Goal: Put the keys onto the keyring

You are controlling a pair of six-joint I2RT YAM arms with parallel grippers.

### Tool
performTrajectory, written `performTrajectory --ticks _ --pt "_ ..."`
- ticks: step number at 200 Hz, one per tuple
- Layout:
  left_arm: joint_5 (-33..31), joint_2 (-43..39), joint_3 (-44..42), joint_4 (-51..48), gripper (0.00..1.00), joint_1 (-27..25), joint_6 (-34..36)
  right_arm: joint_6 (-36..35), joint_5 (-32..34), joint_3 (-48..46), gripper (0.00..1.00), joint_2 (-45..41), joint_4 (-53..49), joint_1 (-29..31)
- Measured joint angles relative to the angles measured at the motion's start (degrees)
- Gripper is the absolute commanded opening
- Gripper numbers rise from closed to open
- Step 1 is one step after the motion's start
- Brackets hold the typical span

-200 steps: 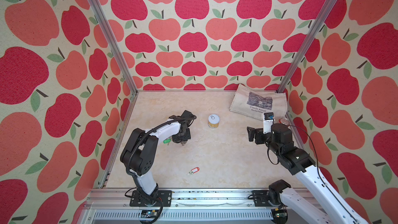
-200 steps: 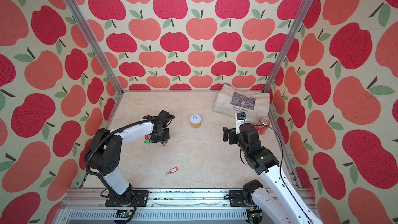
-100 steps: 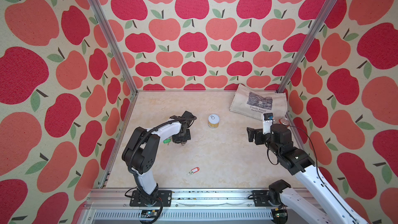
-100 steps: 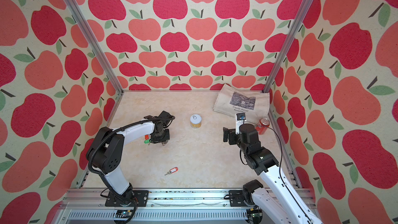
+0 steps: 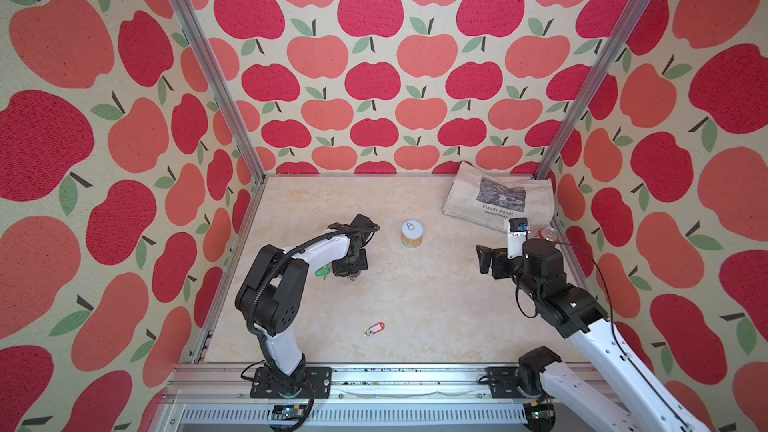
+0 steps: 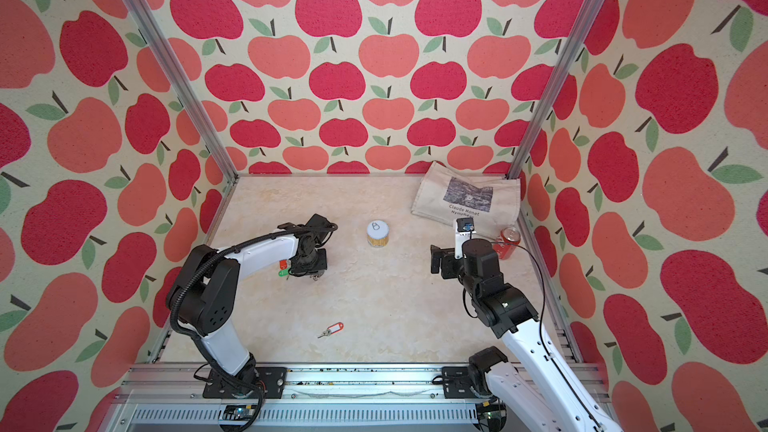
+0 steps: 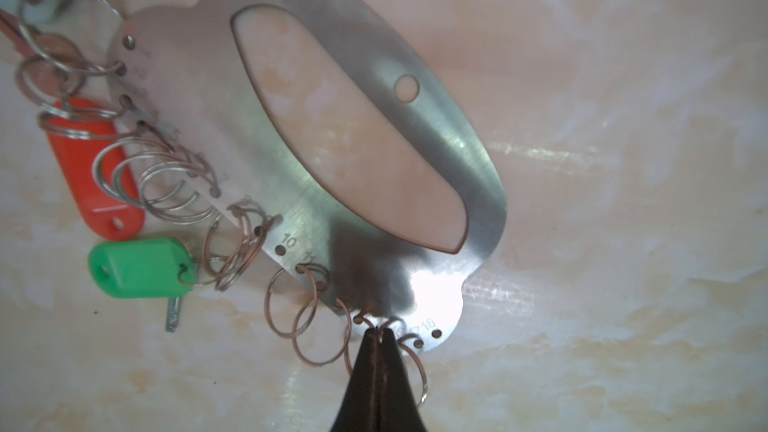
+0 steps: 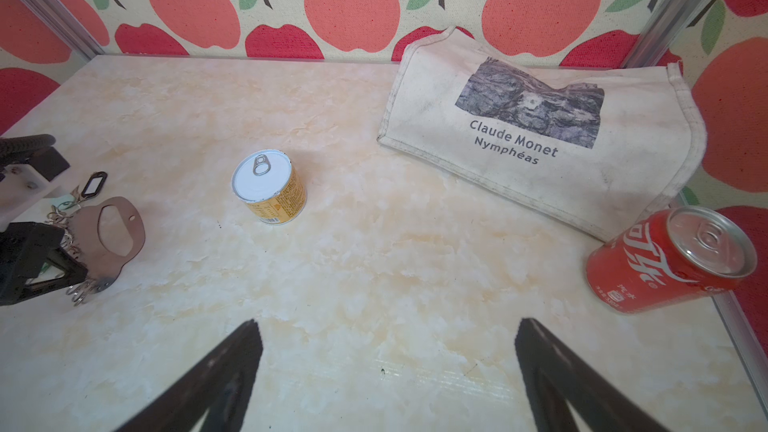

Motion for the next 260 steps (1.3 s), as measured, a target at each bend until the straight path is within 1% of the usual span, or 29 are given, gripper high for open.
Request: performTrajectory --ticks 25,60,84,136,157,199,236,260 --pt "-0.3 -2.5 -1.4 0.0 0.0 -0.2 0.0 0.0 -0.4 0.0 0.99 -0.2 0.0 0.0" --pt "-0.6 -9.0 -2.6 0.5 0.0 -0.5 0.2 0.4 -1.1 -0.5 0.99 -0.2 0.2 0.3" --pt "-0.6 -11.9 -2.7 1.1 0.0 -0.5 0.2 0.5 -1.5 -0.9 0.99 -0.2 1.0 1.2" --pt "-0.2 -16.7 -1.6 1.2 0.0 -0.8 -0.2 0.3 -3.9 -1.7 0.99 2.2 5.9 5.8" --pt "0.3 -19.9 -0.8 1.4 0.0 -0.5 -1.5 -0.6 -5.7 -2.1 0.99 3.7 9.0 8.2" --pt "0.8 -25.8 1.4 1.9 0.0 -0.2 -4.4 -4.9 -9.8 -1.8 0.99 9.8 16.6 14.3" --pt "1.7 -30.2 1.7 4.5 0.0 -0.2 -7.1 -10.3 -14.5 1.6 0.99 19.1 23.5 21.2" --pt "2.5 -31.3 1.7 7.0 0.0 -0.5 -7.8 -13.4 -16.5 4.3 0.99 25.1 29.0 24.9"
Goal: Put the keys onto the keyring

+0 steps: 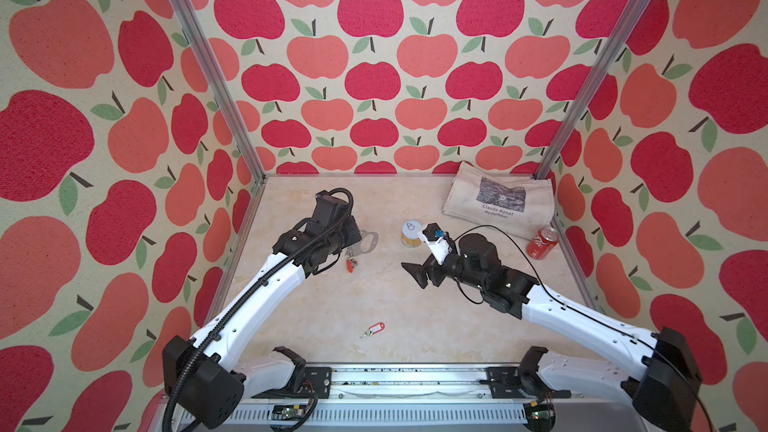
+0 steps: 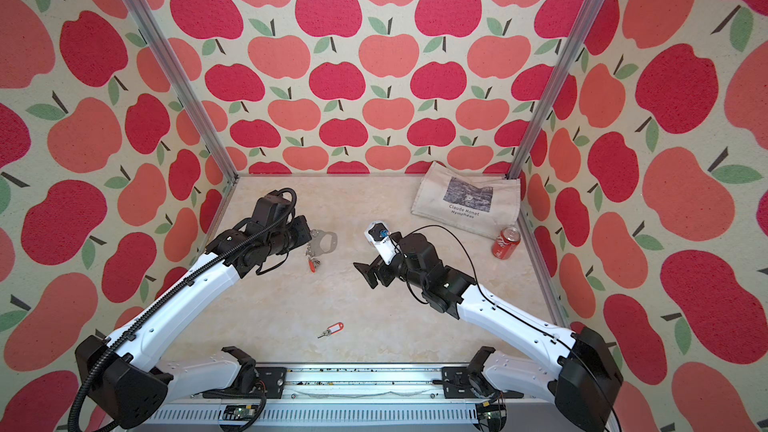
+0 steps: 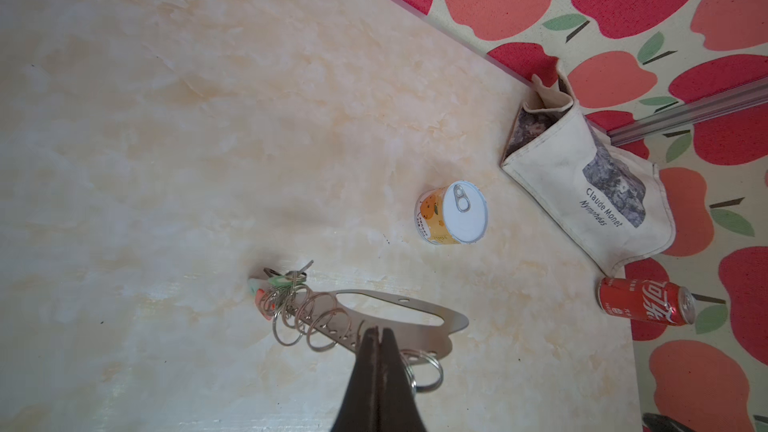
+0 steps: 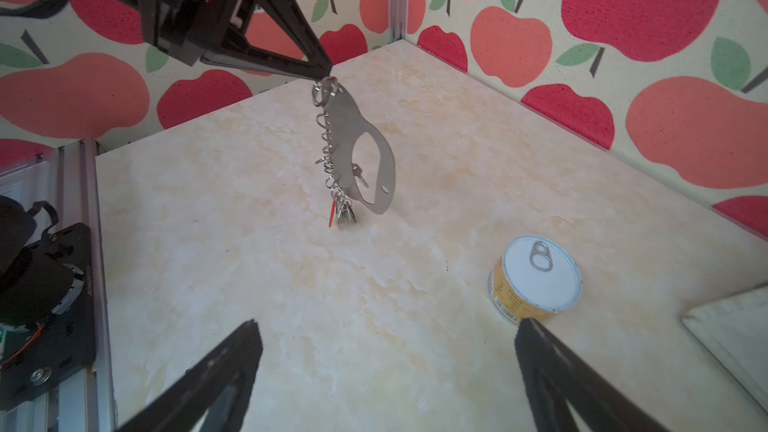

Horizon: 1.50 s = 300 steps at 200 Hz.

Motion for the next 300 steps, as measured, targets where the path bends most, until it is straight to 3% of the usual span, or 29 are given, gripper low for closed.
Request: performTrajectory --ticks 57,132,179,234,275,300 --pt "2.5 -2.9 -1.9 4.5 0.0 -1.3 -0.8 -3.2 -0.9 8.0 0.99 13.4 8.1 1.2" --pt "7.3 -6.2 -2.8 6.9 0.0 -2.3 -1.2 -1.9 5.8 14.6 0.99 24.5 12.8 0.2" --pt "9.4 -6.3 -5.6 7.6 0.0 -2.8 -2.0 1.9 9.4 15.3 0.99 24.5 13.5 -4.0" --pt "10.9 -6.3 -7.2 9.9 0.0 -3.4 -4.1 3.7 7.8 15.8 0.99 23.3 11.8 -5.5" --pt "10.8 -6.3 -7.6 10.2 0.0 -3.1 -4.9 3.7 4.3 11.7 0.99 11.9 7.5 -5.0" --pt "10.8 -6.3 -7.7 10.2 0.0 -2.9 -5.4 4.0 2.0 10.2 0.95 5.4 6.0 -1.1"
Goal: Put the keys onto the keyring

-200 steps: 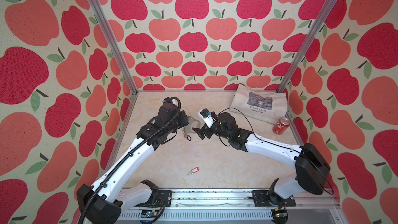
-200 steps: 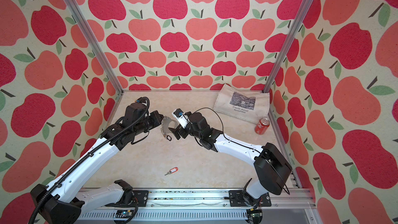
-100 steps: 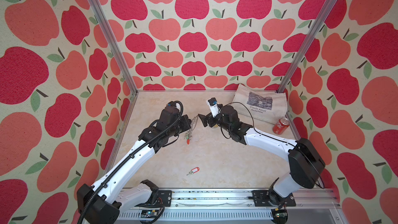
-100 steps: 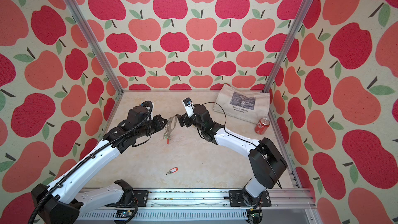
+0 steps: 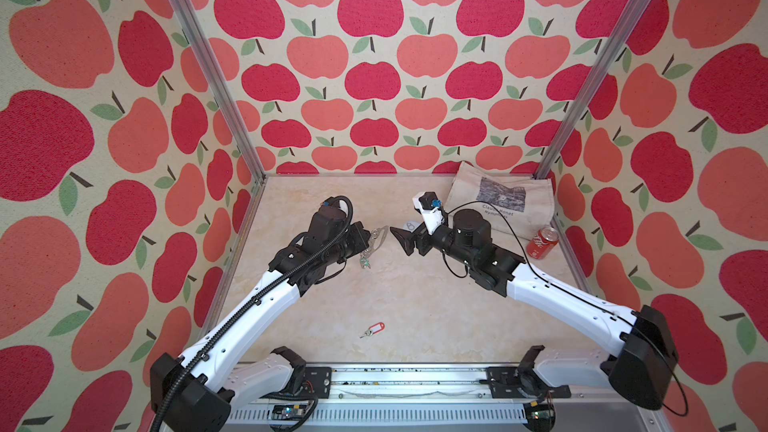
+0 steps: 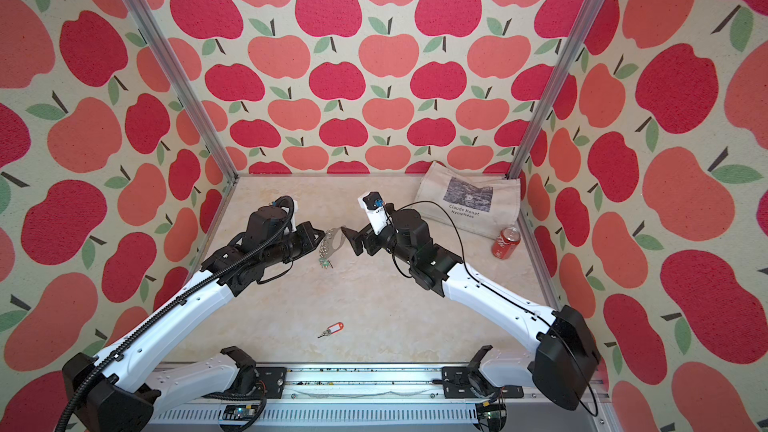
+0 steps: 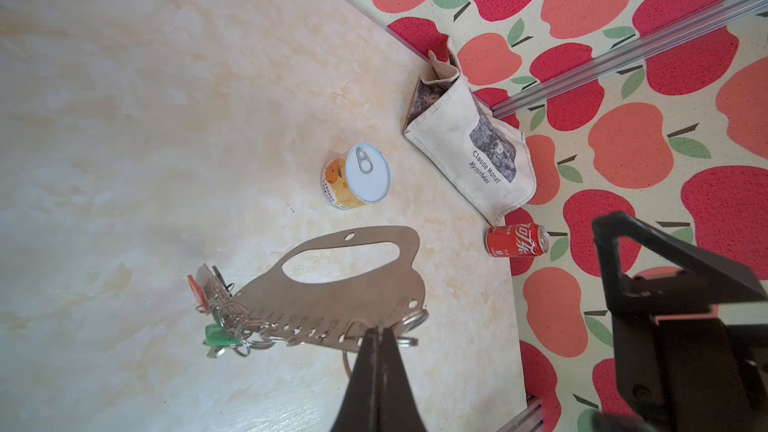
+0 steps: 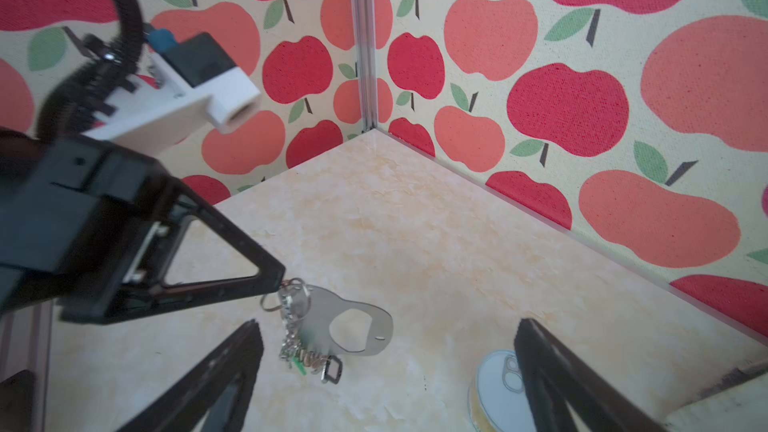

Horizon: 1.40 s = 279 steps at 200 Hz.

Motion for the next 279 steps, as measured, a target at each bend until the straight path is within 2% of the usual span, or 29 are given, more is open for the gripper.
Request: performTrajectory --ticks 31,76,133,185,241,279 --pt "0.1 0.0 0.0 0.2 0.0 0.0 -0.4 0.5 -6.1 -3.7 0.87 -1.6 2.9 4.2" --pt "0.1 -0.2 0.0 1.3 0.0 0.0 -0.4 -4.0 -12.1 -13.1 0.85 1.7 12.8 5.4" --pt "0.1 -1.7 -0.1 1.4 0.0 0.0 -0.4 -5.3 -23.8 -12.3 0.83 7.5 20.9 5.1" --pt "1.0 -2.3 -1.7 3.1 0.0 0.0 -1.5 -5.2 -24.4 -11.8 0.85 8.4 25.4 4.6" --pt "3.1 -6.0 -4.9 3.5 0.0 -0.1 -3.5 -3.7 -24.3 -11.4 0.84 13.8 29.4 -0.9" --pt "4.9 -6.4 -4.9 5.3 0.0 -0.5 -3.9 -3.0 -25.7 -11.0 0.82 15.0 30.7 -1.8"
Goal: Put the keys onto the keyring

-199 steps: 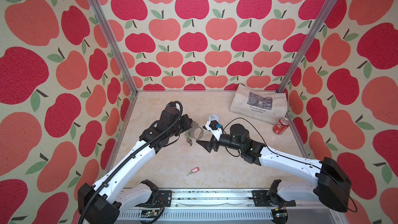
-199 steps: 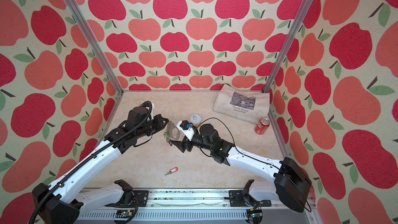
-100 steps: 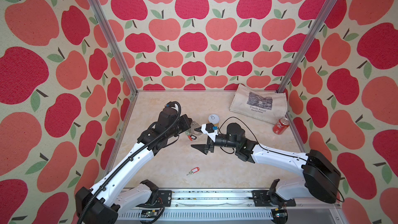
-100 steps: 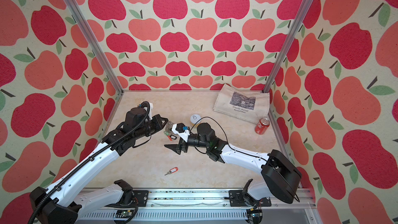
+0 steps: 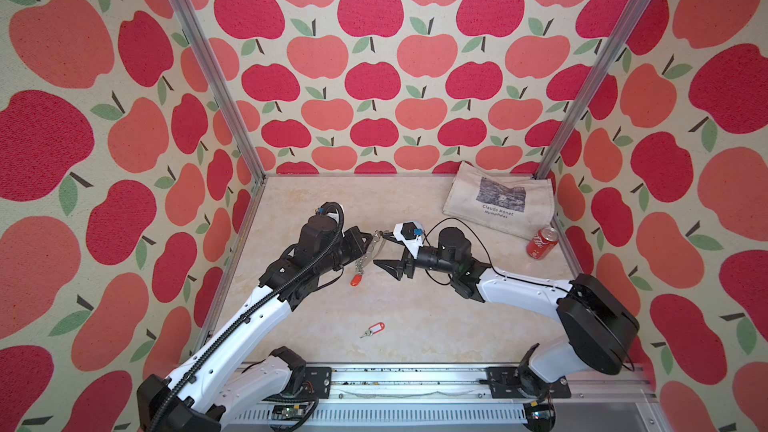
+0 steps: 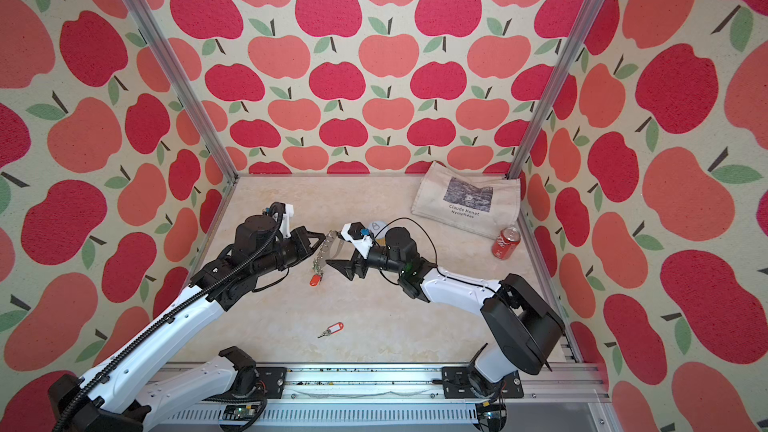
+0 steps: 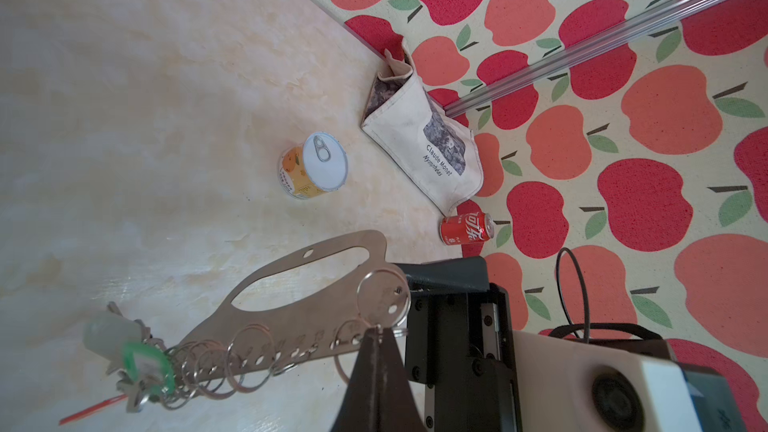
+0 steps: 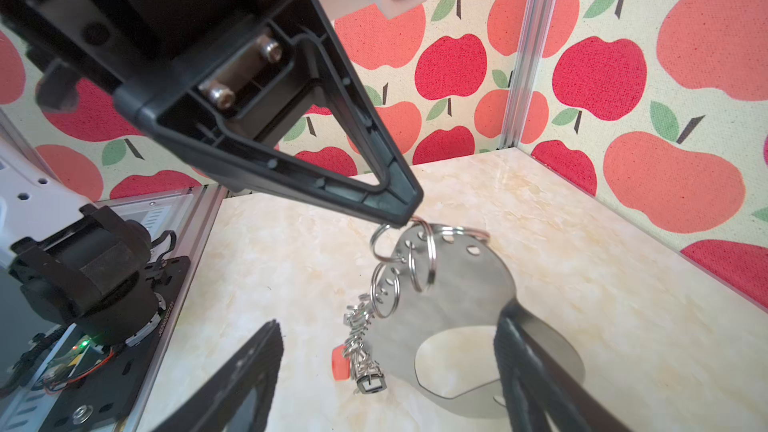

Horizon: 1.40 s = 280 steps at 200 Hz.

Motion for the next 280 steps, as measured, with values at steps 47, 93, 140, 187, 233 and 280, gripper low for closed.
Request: performTrajectory --ticks 47,93,140,187,233,280 --pt "0.2 0.0 -1.0 1.4 0.0 -0.1 -0.9 1.6 -1.8 -0.1 0.67 -0.8 1.6 -0.5" --pt "0.5 0.0 -1.6 2.1 0.0 -0.2 -1.2 3.4 -2.6 -0.5 0.47 -1.8 3.9 -0.5" --pt "0.4 -0.1 -1.7 2.2 0.0 -0.4 -1.2 3.7 -2.6 -0.5 0.36 -1.8 4.0 -0.5" --pt "0.4 -0.9 -1.7 2.4 0.0 -0.4 -1.2 3.9 -1.5 -0.5 0.27 -1.7 3.8 -0.5" --pt "0.4 -1.3 -1.7 2.6 0.0 -1.1 -1.2 3.9 0.3 -0.5 0.24 -1.5 3.6 -0.5" --pt "0.4 -1.6 -1.7 2.6 0.0 -1.2 -1.2 4.3 1.2 -0.5 0.12 -1.4 4.2 -0.5"
